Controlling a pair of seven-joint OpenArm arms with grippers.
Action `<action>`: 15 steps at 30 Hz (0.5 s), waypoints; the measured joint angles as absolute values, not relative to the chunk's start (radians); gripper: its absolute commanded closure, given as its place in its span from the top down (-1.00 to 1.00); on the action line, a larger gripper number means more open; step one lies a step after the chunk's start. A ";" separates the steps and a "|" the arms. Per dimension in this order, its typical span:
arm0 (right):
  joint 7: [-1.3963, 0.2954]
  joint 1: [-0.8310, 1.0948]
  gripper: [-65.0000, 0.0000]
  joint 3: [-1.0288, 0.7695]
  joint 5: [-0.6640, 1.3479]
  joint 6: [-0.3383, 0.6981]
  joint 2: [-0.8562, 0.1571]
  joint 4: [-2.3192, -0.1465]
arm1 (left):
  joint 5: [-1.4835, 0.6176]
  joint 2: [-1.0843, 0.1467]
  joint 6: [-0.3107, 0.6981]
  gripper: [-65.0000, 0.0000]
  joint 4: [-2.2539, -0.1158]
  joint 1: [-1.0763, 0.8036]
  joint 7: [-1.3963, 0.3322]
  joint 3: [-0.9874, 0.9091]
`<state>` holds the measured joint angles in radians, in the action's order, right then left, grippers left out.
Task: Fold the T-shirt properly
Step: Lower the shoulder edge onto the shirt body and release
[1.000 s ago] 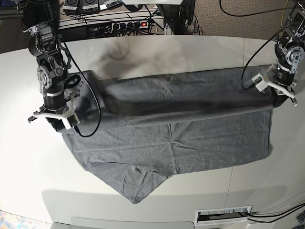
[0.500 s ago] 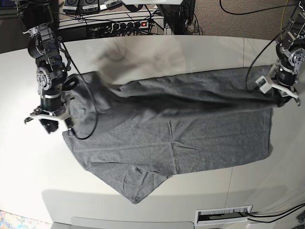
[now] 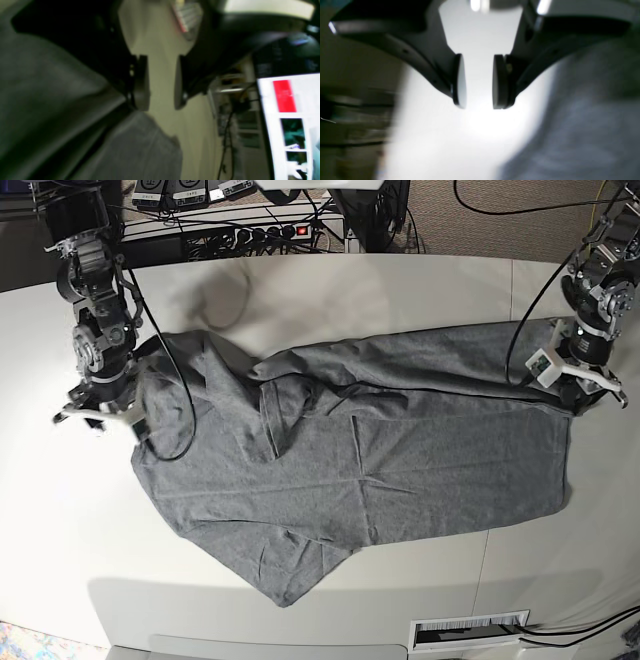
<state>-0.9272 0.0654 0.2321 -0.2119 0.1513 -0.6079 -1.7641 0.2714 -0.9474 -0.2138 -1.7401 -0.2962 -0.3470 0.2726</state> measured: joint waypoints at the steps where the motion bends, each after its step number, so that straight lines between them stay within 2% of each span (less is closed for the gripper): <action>1: -0.928 0.073 -0.42 0.232 -0.149 0.175 -0.607 -1.786 | 0.246 -0.947 -0.213 -0.54 -1.761 -0.302 -0.345 0.273; 4: -0.916 0.097 -0.42 0.232 -0.046 0.205 -0.606 -1.858 | 0.208 -0.945 -0.213 -0.68 -1.802 -0.322 -0.351 0.273; 7: -0.916 0.105 -0.42 0.232 -0.041 0.206 -0.598 -1.901 | 0.194 -0.928 -0.210 -0.86 -1.806 -0.340 -0.359 0.273; 9: -0.914 0.106 -0.42 0.232 -0.009 0.211 -0.589 -1.909 | 0.180 -0.911 -0.165 -1.00 -1.806 -0.345 -0.361 0.272; 13: -0.906 0.119 -0.42 0.231 0.114 0.311 -0.535 -1.909 | 0.144 -0.888 -0.072 -1.00 -1.804 -0.348 -0.367 0.272; 15: -0.904 0.120 -0.42 0.231 0.132 0.315 -0.494 -1.909 | 0.144 -0.872 -0.065 -1.00 -1.803 -0.348 -0.367 0.272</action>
